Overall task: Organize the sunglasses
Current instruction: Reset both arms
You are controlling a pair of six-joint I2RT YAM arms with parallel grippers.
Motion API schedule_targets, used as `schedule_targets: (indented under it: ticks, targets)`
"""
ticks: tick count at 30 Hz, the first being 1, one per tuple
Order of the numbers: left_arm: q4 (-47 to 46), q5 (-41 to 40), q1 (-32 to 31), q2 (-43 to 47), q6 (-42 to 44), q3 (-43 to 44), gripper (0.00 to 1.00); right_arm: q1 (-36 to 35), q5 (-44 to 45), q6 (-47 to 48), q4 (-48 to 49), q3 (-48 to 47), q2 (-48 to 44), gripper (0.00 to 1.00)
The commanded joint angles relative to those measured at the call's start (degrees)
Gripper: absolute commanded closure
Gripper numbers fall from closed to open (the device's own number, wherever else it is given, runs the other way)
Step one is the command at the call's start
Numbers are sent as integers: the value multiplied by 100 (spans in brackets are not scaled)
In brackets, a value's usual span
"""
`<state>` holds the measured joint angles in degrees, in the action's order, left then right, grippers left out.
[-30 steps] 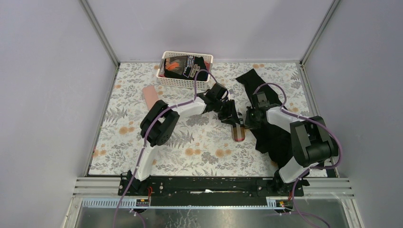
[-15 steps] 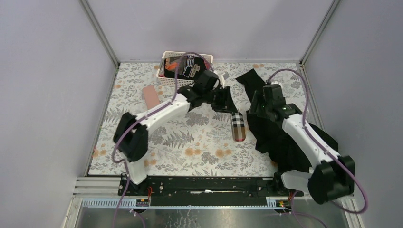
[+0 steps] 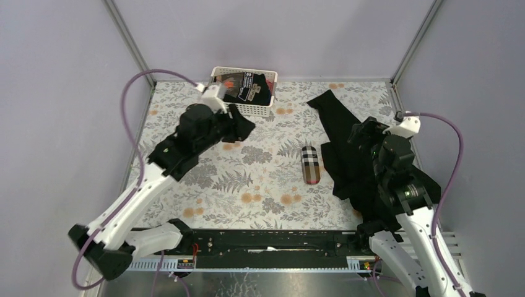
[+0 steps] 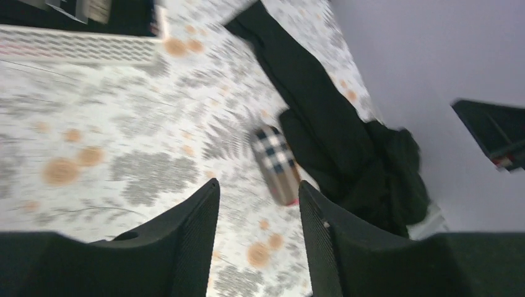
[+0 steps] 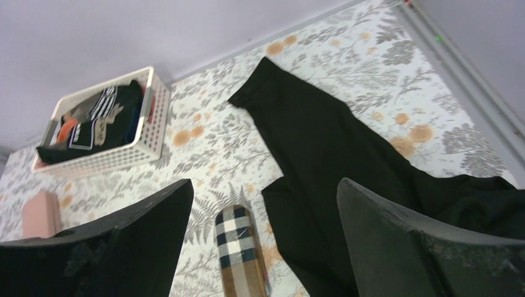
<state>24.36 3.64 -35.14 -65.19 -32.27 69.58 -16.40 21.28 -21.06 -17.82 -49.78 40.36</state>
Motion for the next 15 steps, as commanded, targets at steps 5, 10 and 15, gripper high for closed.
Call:
schedule_targets:
  ticks: [5,10,15]
  targets:
    - [659,-2445,51,1192,741,-641,41,-30,1204,-450,869,839,-621,2]
    - [857,-2688,51,1610,619,-745,41,-28,1223,-735,877,779,-371,1]
    - [680,-2452,51,1914,871,-955,41,-30,1234,-961,790,725,-136,0]
